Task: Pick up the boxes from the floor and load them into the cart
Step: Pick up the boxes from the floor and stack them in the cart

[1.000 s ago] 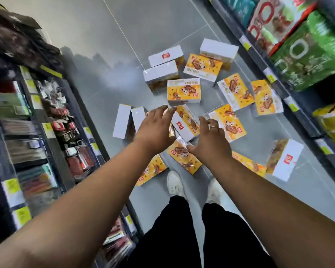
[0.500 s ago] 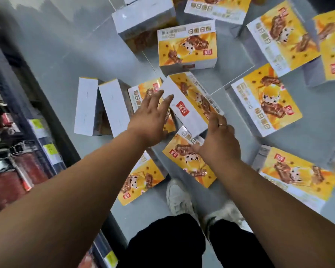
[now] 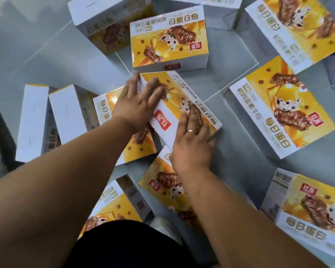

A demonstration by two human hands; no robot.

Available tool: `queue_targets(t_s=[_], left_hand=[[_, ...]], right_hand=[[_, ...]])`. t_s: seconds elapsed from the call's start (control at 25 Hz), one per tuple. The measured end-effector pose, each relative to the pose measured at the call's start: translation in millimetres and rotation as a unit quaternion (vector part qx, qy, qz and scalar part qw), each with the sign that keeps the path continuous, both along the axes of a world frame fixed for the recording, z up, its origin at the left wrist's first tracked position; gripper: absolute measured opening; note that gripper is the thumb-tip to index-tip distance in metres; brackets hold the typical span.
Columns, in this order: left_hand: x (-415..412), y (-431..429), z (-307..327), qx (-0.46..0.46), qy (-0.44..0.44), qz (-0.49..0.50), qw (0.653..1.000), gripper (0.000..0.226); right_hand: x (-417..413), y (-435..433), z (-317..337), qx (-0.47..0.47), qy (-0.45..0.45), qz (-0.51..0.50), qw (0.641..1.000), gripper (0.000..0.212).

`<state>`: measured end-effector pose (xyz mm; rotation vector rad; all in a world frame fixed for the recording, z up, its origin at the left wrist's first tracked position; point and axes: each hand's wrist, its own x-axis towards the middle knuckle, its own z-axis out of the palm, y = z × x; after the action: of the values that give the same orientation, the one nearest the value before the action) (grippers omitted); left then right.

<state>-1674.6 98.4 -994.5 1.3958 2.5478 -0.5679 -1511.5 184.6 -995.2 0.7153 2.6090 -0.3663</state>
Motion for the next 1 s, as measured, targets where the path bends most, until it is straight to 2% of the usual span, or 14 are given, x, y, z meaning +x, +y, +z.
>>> queue_targets(t_s=[0.12, 0.2, 0.4, 0.56, 0.68, 0.88, 1.0], left_hand=[[0, 10, 14, -0.004, -0.017, -0.033, 0.999, 0.083], [2, 18, 36, -0.007, -0.045, -0.026, 0.999, 0.094], [19, 33, 111, -0.025, -0.072, -0.002, 0.997, 0.099], [39, 43, 193, 0.0, -0.091, -0.019, 0.996, 0.101], [60, 42, 258, 0.02, -0.098, -0.024, 0.995, 0.103], [108, 40, 398, 0.074, -0.128, -0.023, 0.989, 0.099], [137, 43, 480, 0.119, -0.152, -0.048, 0.98, 0.099]], right_hand=[[6, 24, 6, 0.013, 0.0, 0.005, 1.0, 0.12], [16, 42, 17, 0.032, 0.022, 0.004, 0.999, 0.115], [43, 71, 79, 0.011, 0.04, 0.008, 0.999, 0.111], [65, 81, 161, -0.037, 0.064, -0.06, 0.995, 0.107], [88, 88, 226, -0.041, 0.09, -0.072, 0.993, 0.102], [135, 93, 369, -0.053, 0.148, -0.112, 0.981, 0.089], [171, 94, 455, -0.039, 0.15, -0.139, 0.978, 0.087]])
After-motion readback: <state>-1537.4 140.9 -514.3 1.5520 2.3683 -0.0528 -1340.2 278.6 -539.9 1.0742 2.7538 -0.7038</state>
